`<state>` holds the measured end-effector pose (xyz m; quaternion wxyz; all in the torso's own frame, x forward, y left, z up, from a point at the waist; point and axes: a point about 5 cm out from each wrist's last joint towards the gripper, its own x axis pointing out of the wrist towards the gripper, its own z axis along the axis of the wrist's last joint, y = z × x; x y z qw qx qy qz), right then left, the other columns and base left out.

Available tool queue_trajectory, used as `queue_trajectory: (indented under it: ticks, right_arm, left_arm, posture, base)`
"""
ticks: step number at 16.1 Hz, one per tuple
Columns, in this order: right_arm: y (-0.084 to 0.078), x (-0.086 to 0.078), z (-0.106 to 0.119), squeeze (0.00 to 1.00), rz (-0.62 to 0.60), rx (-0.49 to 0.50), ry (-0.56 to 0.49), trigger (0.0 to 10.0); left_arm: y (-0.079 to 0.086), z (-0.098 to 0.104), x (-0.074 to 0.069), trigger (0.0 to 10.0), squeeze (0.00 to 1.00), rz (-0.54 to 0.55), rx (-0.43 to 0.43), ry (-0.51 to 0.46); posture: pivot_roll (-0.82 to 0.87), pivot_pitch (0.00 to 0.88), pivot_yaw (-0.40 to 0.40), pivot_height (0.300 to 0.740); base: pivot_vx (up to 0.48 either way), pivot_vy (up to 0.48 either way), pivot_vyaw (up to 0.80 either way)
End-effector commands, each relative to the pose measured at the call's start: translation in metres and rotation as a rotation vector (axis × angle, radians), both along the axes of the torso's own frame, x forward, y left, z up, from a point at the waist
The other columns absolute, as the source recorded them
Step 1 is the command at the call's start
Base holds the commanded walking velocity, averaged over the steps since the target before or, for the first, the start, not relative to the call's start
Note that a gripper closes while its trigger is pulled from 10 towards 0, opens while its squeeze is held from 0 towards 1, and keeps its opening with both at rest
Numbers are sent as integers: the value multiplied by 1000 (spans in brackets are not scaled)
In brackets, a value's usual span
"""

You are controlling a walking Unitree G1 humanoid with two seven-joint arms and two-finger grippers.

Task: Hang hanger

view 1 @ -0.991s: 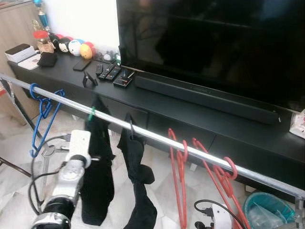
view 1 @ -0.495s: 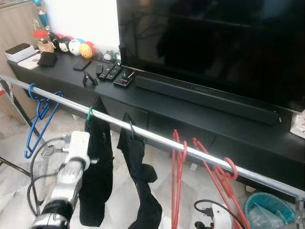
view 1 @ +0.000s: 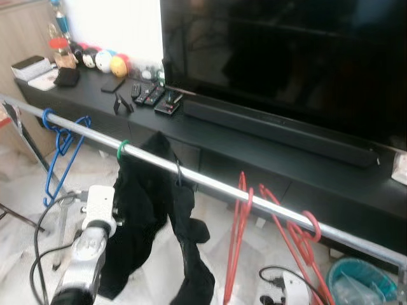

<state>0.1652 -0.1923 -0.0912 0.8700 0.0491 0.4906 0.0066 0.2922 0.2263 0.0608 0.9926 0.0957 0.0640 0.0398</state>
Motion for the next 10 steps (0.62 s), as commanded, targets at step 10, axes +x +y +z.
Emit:
queue_trajectory:
  ticks: [10]
  right_arm:
    - [-3, -1, 0, 0, -8, -10, 4, 10000]
  left_arm:
    - [-26, 38, -7, 10000, 1000, -119, -57, -152]
  posture:
    - [23, 0, -44, 740]
  base:
    - [0, 0, 0]
